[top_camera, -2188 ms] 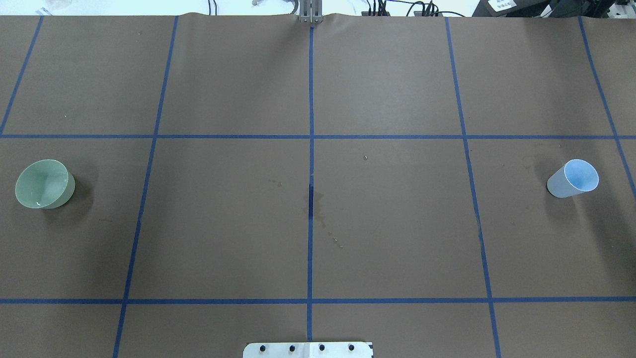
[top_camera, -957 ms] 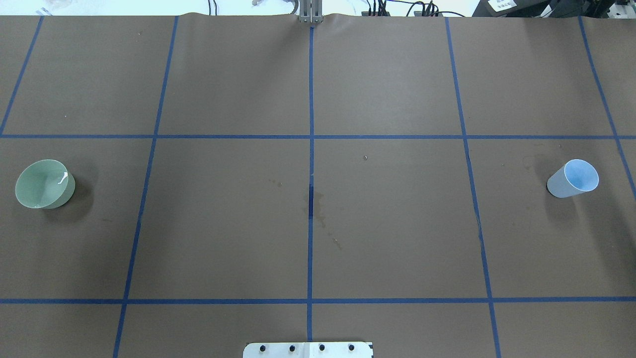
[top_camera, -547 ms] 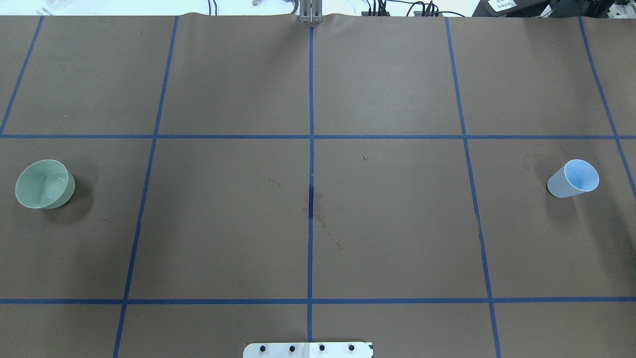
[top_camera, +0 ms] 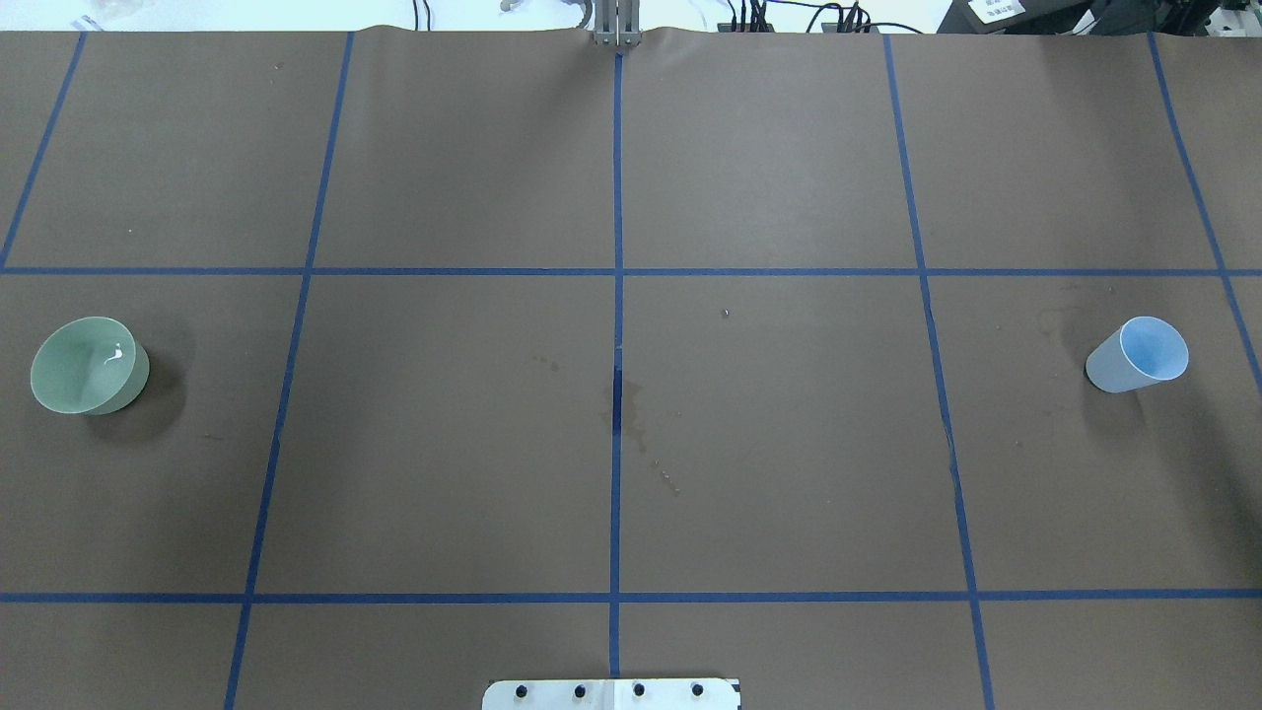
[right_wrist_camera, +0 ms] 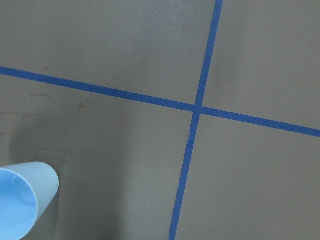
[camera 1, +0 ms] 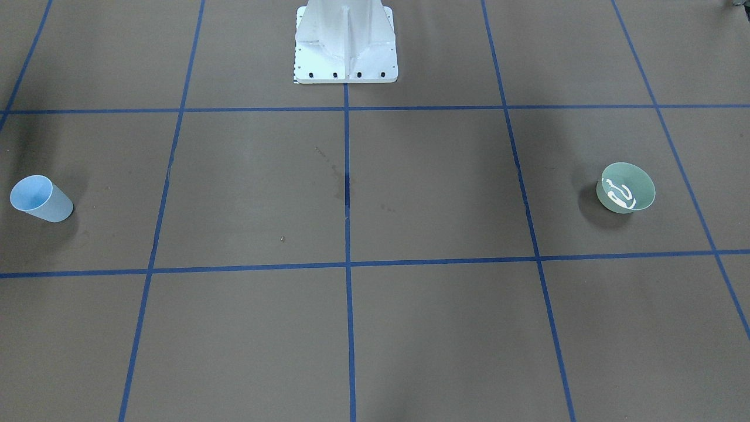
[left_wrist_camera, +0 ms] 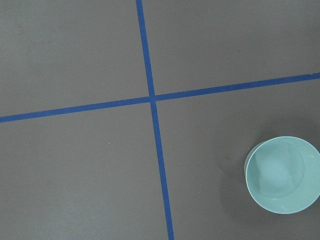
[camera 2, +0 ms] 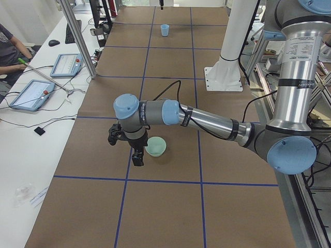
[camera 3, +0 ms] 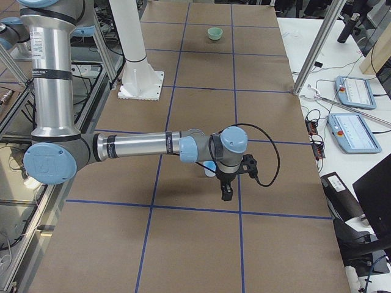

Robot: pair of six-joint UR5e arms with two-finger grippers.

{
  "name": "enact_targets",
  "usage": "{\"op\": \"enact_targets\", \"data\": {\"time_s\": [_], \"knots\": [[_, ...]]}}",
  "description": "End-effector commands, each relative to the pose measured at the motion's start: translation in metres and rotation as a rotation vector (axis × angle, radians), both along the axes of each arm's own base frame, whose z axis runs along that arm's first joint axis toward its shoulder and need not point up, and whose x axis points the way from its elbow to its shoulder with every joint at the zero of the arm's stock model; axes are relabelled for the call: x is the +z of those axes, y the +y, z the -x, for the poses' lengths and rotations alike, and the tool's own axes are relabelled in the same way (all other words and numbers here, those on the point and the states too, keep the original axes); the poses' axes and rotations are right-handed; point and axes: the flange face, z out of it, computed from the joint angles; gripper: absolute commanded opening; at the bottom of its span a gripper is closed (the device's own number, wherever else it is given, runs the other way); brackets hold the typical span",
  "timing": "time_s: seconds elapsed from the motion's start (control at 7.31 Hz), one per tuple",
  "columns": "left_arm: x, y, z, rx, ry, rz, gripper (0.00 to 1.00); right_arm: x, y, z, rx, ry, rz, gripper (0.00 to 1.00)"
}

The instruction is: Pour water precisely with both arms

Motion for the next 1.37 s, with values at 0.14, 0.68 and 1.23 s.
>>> {"op": "enact_targets", "data": {"time_s": [0.14, 0.68, 1.23], "knots": [[0.006, 0.003, -0.001, -0.017, 0.0, 0.036, 1.0, 0.001, 0.0, -0.002, -0.001, 0.003, 0.031, 1.0], [0.04, 0.001, 0.0, -0.007, 0.002, 0.048, 1.0, 0.0, -0.004, -0.003, -0.003, 0.003, 0.028, 1.0], [0.063, 0.025, 0.002, 0.002, 0.008, 0.029, 1.0, 0.0, -0.004, -0.004, 0.001, 0.008, 0.024, 1.0]]}}
